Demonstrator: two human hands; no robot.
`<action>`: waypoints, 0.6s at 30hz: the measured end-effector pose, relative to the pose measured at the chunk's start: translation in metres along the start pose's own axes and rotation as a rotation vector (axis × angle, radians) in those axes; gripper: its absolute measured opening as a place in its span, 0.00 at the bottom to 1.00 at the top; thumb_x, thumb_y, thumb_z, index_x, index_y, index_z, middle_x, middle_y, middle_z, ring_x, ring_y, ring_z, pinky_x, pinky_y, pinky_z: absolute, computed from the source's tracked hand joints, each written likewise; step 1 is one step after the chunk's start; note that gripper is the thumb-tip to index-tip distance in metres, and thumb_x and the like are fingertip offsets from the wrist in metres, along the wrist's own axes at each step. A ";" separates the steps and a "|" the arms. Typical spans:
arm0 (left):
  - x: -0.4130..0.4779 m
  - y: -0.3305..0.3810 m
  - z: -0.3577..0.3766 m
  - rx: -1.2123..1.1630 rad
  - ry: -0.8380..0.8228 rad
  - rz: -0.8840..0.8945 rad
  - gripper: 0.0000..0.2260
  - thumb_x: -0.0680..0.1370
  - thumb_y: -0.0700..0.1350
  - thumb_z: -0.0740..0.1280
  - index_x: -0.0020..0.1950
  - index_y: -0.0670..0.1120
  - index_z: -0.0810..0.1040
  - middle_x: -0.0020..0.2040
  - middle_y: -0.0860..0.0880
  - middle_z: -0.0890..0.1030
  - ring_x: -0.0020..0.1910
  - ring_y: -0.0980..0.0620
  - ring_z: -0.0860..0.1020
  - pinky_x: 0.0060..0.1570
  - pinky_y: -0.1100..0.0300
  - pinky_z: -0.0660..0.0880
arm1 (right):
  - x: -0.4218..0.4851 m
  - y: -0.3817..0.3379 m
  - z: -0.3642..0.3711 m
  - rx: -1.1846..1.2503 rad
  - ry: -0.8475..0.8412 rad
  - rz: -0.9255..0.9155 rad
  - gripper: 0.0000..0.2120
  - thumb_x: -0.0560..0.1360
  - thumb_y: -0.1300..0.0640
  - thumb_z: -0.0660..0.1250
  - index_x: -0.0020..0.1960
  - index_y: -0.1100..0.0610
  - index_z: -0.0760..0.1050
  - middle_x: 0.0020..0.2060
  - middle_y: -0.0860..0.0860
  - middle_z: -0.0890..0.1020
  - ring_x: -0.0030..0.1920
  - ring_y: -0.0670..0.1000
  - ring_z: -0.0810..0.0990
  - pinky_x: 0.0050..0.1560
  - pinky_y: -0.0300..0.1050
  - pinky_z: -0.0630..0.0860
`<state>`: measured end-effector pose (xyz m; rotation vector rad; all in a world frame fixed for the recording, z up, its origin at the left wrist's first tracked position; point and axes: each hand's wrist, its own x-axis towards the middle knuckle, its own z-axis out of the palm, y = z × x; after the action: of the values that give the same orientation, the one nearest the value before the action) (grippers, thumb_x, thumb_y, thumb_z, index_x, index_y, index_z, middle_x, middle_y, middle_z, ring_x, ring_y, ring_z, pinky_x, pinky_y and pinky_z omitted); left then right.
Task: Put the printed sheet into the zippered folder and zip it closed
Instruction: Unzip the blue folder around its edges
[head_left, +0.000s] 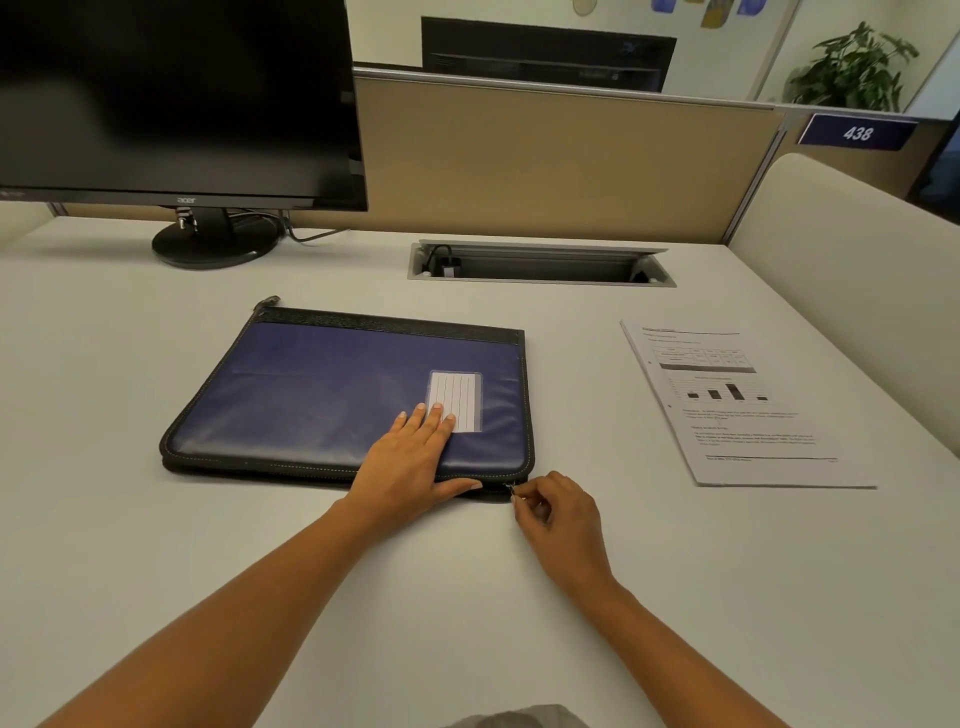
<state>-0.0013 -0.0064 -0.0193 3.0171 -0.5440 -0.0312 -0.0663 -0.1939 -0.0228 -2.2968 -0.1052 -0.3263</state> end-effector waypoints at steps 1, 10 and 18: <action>-0.001 0.001 0.000 -0.001 -0.005 -0.003 0.53 0.59 0.76 0.29 0.76 0.47 0.48 0.77 0.46 0.50 0.76 0.48 0.48 0.73 0.55 0.46 | 0.001 0.000 0.000 0.011 -0.003 0.008 0.03 0.72 0.62 0.68 0.43 0.61 0.79 0.37 0.54 0.80 0.35 0.47 0.73 0.38 0.30 0.69; -0.001 0.002 -0.007 0.088 -0.103 0.037 0.34 0.77 0.64 0.48 0.75 0.44 0.50 0.76 0.42 0.54 0.75 0.43 0.53 0.73 0.51 0.53 | 0.011 0.007 -0.006 0.040 0.050 -0.025 0.04 0.70 0.65 0.69 0.45 0.63 0.81 0.35 0.50 0.75 0.31 0.42 0.71 0.35 0.23 0.69; 0.002 0.010 -0.014 0.077 -0.125 0.019 0.33 0.77 0.63 0.49 0.75 0.43 0.52 0.76 0.42 0.56 0.74 0.42 0.55 0.71 0.50 0.57 | 0.021 0.011 -0.011 0.056 0.073 0.023 0.04 0.71 0.65 0.68 0.44 0.64 0.81 0.34 0.50 0.74 0.32 0.42 0.71 0.35 0.23 0.68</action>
<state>-0.0026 -0.0155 -0.0050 3.1000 -0.5970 -0.2034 -0.0458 -0.2102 -0.0179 -2.2261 -0.0500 -0.3902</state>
